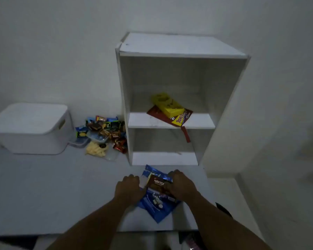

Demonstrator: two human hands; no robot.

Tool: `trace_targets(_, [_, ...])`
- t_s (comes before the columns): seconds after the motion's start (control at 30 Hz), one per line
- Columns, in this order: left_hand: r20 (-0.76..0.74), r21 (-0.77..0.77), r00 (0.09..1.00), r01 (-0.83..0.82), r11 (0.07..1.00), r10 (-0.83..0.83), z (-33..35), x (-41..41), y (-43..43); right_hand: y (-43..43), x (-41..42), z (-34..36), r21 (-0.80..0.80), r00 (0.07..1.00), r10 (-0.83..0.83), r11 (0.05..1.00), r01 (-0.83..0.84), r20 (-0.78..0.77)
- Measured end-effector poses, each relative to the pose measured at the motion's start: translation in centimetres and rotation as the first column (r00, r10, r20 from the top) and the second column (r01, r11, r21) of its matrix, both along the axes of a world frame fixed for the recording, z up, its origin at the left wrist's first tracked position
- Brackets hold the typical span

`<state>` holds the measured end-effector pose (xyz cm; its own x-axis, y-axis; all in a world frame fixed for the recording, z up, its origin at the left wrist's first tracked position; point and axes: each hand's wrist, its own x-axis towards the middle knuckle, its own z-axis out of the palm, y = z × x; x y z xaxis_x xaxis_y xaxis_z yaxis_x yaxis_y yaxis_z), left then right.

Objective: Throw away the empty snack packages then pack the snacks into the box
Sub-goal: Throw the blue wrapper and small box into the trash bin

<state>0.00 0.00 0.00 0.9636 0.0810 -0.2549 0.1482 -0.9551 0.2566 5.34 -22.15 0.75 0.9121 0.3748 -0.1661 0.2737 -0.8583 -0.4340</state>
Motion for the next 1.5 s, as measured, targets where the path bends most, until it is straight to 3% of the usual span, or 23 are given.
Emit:
trace_targets(0.17, [-0.039,-0.127,0.998,0.049,0.991,-0.055,-4.7,-0.2,-1.0,-0.7,1.8,-4.5,-0.042,0.987,0.087,0.995,-0.094,-0.134])
trace_targets(0.27, [-0.096,-0.054,0.991,0.085,0.995,-0.09,-6.7,0.5,-1.6,-1.1,2.8,-6.7,-0.099,0.985,0.114,0.987,-0.128,-0.131])
trace_targets(0.5, [-0.104,-0.067,0.977,0.18,0.981,-0.186,-10.5,2.6,-2.9,-3.7,5.1,-7.9,0.141,0.989,-0.08,0.985,0.098,-0.127])
trace_targets(0.67, [-0.167,-0.064,0.934,0.308,0.949,-0.315,-12.3,4.1,-3.4,-4.8,7.2,-8.6,0.178,0.989,-0.076,0.979,0.099,-0.13])
trace_targets(1.0, [-0.271,0.028,0.93,0.264,0.964,-0.247,-12.1,5.5,-3.3,-4.2,8.3,-9.6,0.276,0.993,-0.068,0.957,0.094,-0.101])
trace_targets(1.5, [-0.118,-0.283,0.99,0.037,0.958,-0.073,-9.3,4.7,-2.6,-4.5,6.4,-9.6,0.248,0.998,-0.064,0.967,0.067,-0.023])
